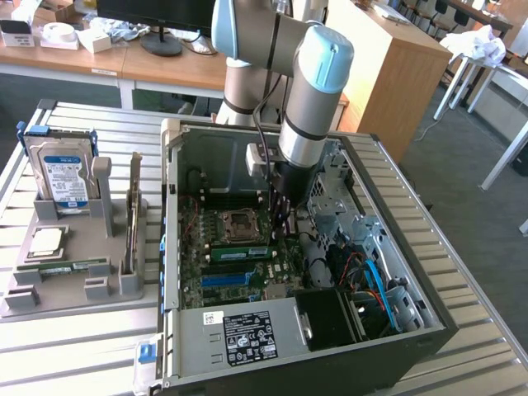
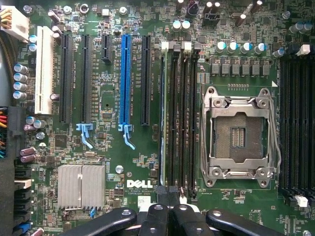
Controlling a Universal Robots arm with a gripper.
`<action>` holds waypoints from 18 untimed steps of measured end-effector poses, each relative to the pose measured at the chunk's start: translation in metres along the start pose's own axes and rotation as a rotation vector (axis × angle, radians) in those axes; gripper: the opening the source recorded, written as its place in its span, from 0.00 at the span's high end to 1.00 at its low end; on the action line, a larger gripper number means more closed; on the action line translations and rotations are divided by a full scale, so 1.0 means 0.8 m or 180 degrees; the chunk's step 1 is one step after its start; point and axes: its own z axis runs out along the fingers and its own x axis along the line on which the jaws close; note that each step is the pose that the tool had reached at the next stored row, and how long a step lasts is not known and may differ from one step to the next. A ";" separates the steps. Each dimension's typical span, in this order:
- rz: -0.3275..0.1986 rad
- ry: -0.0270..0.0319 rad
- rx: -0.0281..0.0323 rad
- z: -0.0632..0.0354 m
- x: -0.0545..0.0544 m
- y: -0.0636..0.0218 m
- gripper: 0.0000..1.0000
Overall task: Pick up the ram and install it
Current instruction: 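Insert the ram into the slot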
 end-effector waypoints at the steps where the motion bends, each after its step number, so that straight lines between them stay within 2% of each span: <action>1: 0.0000 0.0000 0.0000 0.000 0.000 0.000 0.90; 18: 0.0000 0.0000 0.0000 0.006 0.000 0.000 0.90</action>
